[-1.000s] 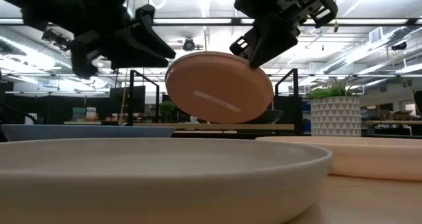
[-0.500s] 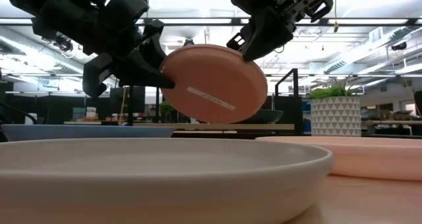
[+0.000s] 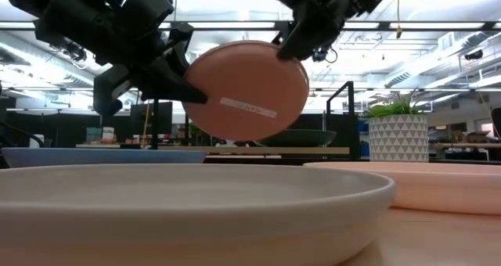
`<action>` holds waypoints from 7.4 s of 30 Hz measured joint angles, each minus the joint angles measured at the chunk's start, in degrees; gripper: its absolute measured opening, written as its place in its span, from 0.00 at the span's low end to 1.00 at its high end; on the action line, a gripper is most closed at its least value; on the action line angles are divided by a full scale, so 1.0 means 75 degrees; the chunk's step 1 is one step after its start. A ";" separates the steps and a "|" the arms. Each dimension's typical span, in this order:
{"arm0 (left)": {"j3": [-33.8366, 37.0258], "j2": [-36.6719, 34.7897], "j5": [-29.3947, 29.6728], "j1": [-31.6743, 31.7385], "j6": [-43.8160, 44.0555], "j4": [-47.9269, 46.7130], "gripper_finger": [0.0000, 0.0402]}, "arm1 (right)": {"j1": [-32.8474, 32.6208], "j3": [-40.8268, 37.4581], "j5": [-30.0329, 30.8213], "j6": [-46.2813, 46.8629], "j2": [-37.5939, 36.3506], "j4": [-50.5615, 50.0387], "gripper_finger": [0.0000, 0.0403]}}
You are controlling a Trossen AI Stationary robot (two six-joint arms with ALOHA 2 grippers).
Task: Place and stack plates onto a shelf
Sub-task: Put the brown plate on the shelf, then stack the blue plate on top of the dark blue plate on the shelf, then stack the pink plate on top of the blue plate on the shelf
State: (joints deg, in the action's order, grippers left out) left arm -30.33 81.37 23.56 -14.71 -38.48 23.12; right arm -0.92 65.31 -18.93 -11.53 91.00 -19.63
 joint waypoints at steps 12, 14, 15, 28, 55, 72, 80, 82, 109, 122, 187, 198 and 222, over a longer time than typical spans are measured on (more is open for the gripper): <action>-0.0460 -0.1021 0.1722 -0.0099 0.0432 -0.1213 0.15 | -0.0316 -0.0005 0.2841 0.0006 -0.2664 -0.0015 0.30; -0.0460 -0.1091 0.1859 0.0223 0.0760 -0.1218 0.15 | -0.0409 -0.0005 0.2977 0.0008 -0.2912 -0.0089 0.29; -0.0460 -0.1079 0.1861 0.0421 0.0992 -0.1258 0.15 | -0.0464 -0.0005 0.2987 0.0029 -0.2993 -0.0100 0.29; -0.0739 0.0129 0.1969 0.2426 0.1677 -0.1512 0.15 | -0.0762 -0.0019 0.3404 0.0140 -0.2484 -0.0588 0.29; -0.1565 0.1134 0.1462 0.2816 0.1644 -0.2085 0.43 | -0.0768 -0.0186 0.2936 0.0198 -0.2026 -0.0540 0.29; -0.1562 0.1276 0.1395 0.3591 0.2258 -0.1960 0.43 | -0.0768 -0.0183 0.2884 0.0140 -0.2026 -0.0350 0.29; -0.1562 0.1389 0.0280 0.3896 0.2259 -0.1370 0.43 | -0.0768 -0.0183 0.2866 0.0061 -0.2026 -0.0330 0.29; -0.1562 0.1518 0.0188 0.3961 0.2249 -0.1245 0.43 | -0.0768 -0.0183 0.2773 0.0058 -0.2026 -0.0330 0.29; -0.1559 0.0616 -0.0174 0.3324 0.1952 -0.0298 0.43 | -0.0776 -0.0950 0.3001 0.0143 -0.2029 0.0290 0.29; -0.1562 -0.0798 -0.1346 0.0478 0.4112 -0.3584 0.43 | -0.0814 -0.2114 0.2331 0.0849 -0.2032 0.1036 0.29; -0.5394 0.1538 -0.1835 0.0841 0.1701 -0.7319 0.03 | -0.2729 -0.2980 0.5758 0.1539 -0.3844 0.0477 0.29; -0.5567 0.2208 -0.3159 0.3431 -0.0669 -0.5748 0.03 | -0.2726 -0.2980 0.6296 0.1576 -0.3848 0.0132 0.29; -0.5605 0.3077 -0.2974 0.4102 -0.1140 -0.3971 0.39 | -0.2735 -0.2980 0.6514 0.1999 -0.4037 0.0142 0.29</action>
State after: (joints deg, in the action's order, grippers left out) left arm -72.37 104.45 1.25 16.05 -47.03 -6.66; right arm -21.43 42.96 29.93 3.46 60.73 -18.57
